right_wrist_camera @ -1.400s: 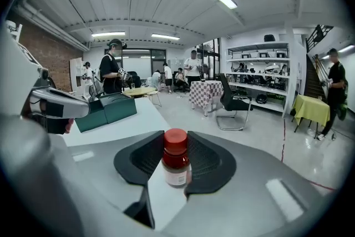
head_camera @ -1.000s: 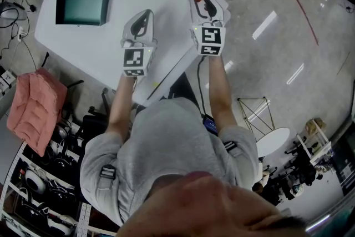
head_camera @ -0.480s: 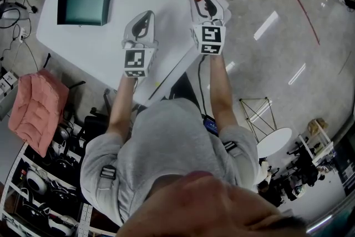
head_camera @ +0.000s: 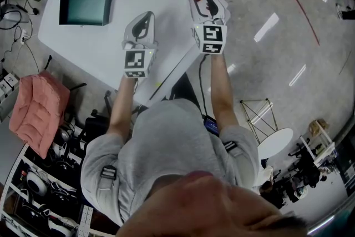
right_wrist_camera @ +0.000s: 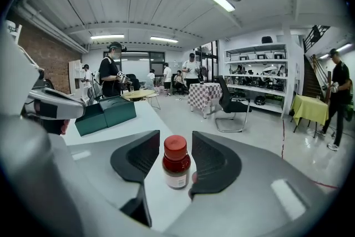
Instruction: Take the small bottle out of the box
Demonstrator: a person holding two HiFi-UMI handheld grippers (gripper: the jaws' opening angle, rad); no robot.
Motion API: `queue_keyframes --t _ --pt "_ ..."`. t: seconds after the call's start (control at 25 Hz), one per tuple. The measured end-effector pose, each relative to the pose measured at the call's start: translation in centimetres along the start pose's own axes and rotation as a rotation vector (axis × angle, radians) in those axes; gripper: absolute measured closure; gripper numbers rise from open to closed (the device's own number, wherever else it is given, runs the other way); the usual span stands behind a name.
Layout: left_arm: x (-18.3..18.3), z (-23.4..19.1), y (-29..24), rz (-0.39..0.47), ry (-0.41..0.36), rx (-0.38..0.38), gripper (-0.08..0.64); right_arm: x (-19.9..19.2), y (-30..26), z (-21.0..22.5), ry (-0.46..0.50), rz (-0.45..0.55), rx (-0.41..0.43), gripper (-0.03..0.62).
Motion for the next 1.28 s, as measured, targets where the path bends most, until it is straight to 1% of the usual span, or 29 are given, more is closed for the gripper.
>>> queue_keyframes --t 0.12,0.28,0.6,0.8,1.04,1.28 --pt "0.4 0.2 0.5 0.01 -0.004 -0.002 0.548 0.6 0.5 -0.1 0.005 0.013 0.001 0.397" --pt "0.6 0.1 1.6 0.025 -0.007 0.005 0.548 1.4 1.2 -0.6 0.019 0.034 0.0 0.397" --pt "2.2 -0.1 4.1 0.069 -0.008 0.024 0.548 3.6 2.8 -1.4 0.047 0.074 -0.009 0.397" --pt "2.9 0.0 5.9 0.098 -0.011 0.04 0.548 5.0 4.1 -2.3 0.062 0.106 -0.002 0.399" --pt "4.1 -0.2 8.9 0.144 -0.013 0.054 0.548 7.1 5.9 -4.8 0.071 0.142 0.012 0.413" --pt "4.4 -0.3 11.7 0.173 -0.009 0.086 0.548 8.6 7.4 -7.7 0.077 0.189 0.052 0.425"
Point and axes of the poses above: the fingertips, and each gripper's own axes: y backward along the fingers, z to its right, x out of its top, the point moved 9 cm from there along y, backward along the fingers, and after that the axes turned 8 degrees about y, right-handed, at the moved point
